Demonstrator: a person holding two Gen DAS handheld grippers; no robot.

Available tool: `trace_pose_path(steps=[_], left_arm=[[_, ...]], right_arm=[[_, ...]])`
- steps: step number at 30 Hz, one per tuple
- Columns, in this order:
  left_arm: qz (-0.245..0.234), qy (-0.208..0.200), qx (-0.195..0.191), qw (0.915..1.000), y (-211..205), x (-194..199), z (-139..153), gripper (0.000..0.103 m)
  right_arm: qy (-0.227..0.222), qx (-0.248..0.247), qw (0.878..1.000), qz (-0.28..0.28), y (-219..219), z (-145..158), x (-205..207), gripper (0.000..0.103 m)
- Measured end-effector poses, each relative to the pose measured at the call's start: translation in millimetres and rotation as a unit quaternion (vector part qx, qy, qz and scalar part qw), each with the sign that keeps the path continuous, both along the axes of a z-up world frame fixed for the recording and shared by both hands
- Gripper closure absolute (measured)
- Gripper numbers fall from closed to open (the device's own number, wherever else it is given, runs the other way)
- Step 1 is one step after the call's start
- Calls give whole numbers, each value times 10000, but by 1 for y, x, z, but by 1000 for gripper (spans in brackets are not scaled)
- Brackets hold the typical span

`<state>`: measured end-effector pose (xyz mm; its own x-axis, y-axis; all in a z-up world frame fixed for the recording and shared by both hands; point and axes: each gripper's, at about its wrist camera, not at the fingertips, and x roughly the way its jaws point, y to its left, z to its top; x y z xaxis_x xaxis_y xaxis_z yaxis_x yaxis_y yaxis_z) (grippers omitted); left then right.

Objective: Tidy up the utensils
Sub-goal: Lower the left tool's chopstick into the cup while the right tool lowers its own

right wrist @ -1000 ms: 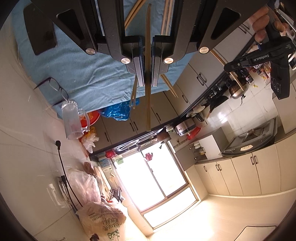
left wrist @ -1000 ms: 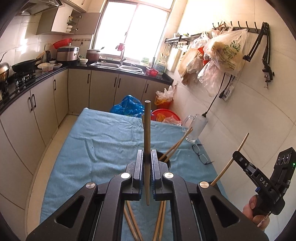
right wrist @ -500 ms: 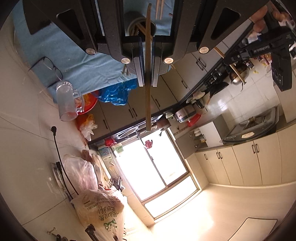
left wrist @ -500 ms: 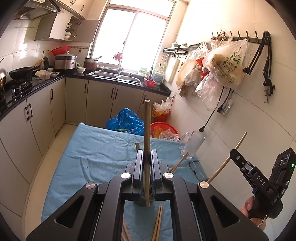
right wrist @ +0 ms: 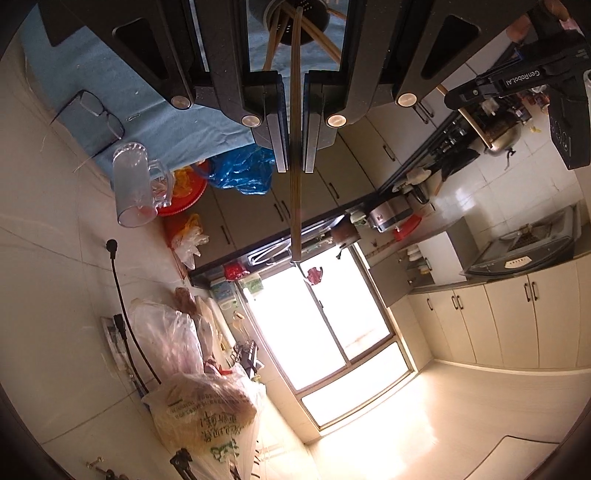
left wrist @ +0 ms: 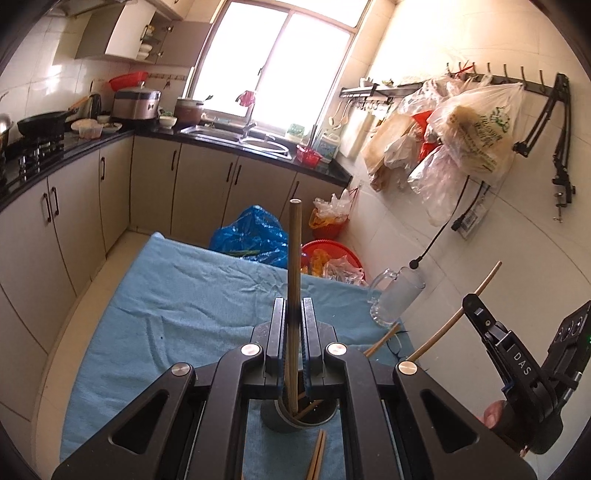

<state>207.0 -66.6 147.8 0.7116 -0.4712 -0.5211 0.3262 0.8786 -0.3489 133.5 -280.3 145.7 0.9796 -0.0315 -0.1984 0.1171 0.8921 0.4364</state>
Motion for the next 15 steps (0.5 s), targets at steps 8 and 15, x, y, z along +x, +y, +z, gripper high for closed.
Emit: trace_pose_path(steps=[8,15], left_arm=[[-70,275,21,9996,-5,17,-34,97],[-145,446,73,9989,-8,24,-52,96]], right_arm=[[303,-160,9994,30,11,-30,24,95],[541,-182,9983,114,20,-52,29,95]])
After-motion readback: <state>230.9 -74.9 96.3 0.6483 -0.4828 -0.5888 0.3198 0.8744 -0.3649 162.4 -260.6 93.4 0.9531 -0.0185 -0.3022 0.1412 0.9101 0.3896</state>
